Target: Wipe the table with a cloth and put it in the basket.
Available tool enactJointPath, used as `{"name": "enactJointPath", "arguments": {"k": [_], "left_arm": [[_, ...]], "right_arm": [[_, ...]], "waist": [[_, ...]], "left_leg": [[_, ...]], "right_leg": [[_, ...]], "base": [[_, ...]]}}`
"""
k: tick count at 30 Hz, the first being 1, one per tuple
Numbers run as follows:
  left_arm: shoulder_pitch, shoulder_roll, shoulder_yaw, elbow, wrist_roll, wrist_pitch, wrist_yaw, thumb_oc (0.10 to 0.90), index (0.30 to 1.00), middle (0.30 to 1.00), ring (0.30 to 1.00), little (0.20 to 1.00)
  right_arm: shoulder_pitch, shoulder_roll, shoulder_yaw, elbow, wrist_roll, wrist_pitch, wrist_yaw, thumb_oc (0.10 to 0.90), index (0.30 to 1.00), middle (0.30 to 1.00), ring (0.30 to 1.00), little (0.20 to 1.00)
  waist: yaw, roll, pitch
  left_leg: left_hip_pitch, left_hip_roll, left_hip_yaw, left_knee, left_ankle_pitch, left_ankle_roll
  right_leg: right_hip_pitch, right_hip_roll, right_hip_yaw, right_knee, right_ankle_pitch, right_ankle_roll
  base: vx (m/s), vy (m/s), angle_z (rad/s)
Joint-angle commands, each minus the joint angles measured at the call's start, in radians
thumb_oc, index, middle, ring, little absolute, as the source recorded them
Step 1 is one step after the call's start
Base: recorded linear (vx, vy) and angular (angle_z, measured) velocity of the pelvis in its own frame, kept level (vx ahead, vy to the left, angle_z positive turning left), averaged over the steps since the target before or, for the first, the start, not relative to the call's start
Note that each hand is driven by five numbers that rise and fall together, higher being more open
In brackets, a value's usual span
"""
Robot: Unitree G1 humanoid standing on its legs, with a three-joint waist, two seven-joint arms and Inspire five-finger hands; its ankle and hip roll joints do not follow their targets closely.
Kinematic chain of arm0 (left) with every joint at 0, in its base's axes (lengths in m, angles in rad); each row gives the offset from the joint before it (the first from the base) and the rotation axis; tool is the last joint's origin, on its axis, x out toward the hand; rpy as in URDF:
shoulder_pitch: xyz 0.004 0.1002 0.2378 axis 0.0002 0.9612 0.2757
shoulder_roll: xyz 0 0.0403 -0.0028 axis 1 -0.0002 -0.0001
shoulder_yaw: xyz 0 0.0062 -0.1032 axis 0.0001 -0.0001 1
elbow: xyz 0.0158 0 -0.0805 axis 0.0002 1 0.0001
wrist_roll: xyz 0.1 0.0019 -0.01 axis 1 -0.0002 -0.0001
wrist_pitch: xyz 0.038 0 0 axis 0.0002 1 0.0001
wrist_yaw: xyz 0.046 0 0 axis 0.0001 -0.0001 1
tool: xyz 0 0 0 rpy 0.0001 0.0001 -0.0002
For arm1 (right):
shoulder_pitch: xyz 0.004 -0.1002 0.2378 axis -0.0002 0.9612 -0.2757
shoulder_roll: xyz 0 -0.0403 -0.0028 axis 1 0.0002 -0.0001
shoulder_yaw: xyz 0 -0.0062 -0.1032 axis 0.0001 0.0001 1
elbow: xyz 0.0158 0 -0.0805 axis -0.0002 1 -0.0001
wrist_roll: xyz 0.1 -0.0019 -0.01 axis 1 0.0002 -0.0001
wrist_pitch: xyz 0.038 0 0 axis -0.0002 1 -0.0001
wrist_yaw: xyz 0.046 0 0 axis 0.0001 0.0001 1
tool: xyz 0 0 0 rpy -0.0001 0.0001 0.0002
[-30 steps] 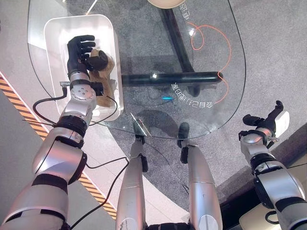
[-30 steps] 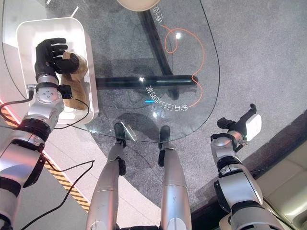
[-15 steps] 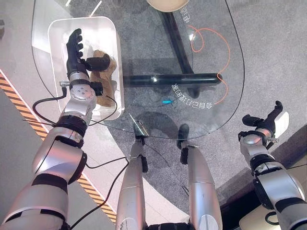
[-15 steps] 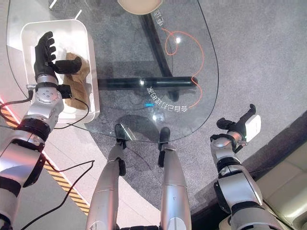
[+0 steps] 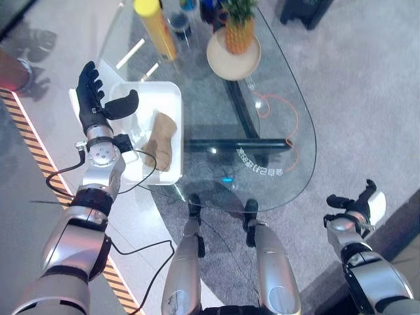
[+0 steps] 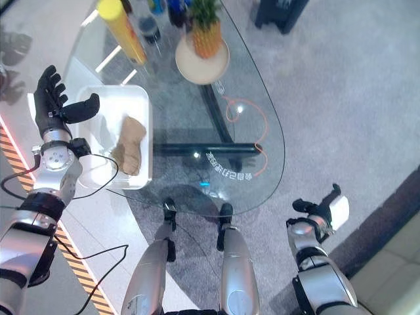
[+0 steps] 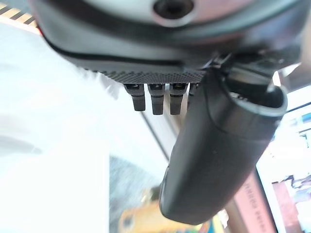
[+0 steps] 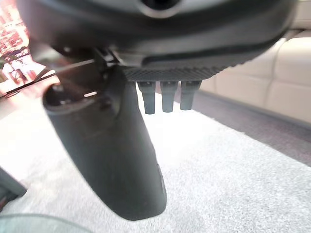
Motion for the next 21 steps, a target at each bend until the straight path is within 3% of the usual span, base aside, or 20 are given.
{"name": "enactJointPath", "arguments": {"k": [1,6,12,21], "left_arm": [[0.087,0.050,0.083,-0.035,0.001,-0.116,-0.040,0.800,0.900,0.900,0.900,0.900],[0.283,-0.002,0.150,-0.039,0.054,-0.095,-0.096,0.800,0.900,0.900,0.900,0.900],[0.488,-0.098,0.191,0.074,0.081,-0.093,-0.177,0.800,0.900,0.900,0.900,0.900],[0.617,-0.212,0.214,0.295,0.117,-0.062,-0.251,0.800,0.900,0.900,0.900,0.900]], "right_arm": [[0.145,-0.049,-0.036,-0.001,0.041,-0.059,0.010,0.800,0.900,0.900,0.900,0.900],[0.271,-0.019,-0.067,-0.020,-0.013,-0.043,0.048,0.800,0.900,0.900,0.900,0.900],[0.381,0.040,-0.060,-0.026,-0.086,0.007,0.113,0.800,0.900,0.900,0.900,0.900],[0.418,0.073,-0.026,0.029,-0.169,0.054,0.266,0.800,0.900,0.900,0.900,0.900]], "waist": [[0.018,-0.019,-0.198],[0.030,-0.019,-0.297],[0.041,-0.030,-0.401],[0.050,-0.049,-0.446]], "left_leg": [[0.087,-0.071,0.020,-0.002,-0.127,-0.002],[0.207,-0.069,0.008,-0.064,-0.124,0.000],[0.300,-0.058,-0.001,-0.084,-0.139,0.001],[0.369,-0.041,0.011,-0.085,-0.165,-0.002]], "right_leg": [[0.123,-0.017,0.048,-0.245,0.104,0.073],[0.264,-0.018,0.037,-0.318,0.113,0.078],[0.379,-0.013,0.026,-0.363,0.111,0.079],[0.461,-0.008,0.013,-0.395,0.104,0.076]], "base": [[0.16,-0.033,-0.01],[0.16,-0.004,0.14],[0.17,0.011,0.11],[0.08,-0.005,-0.02]]}}
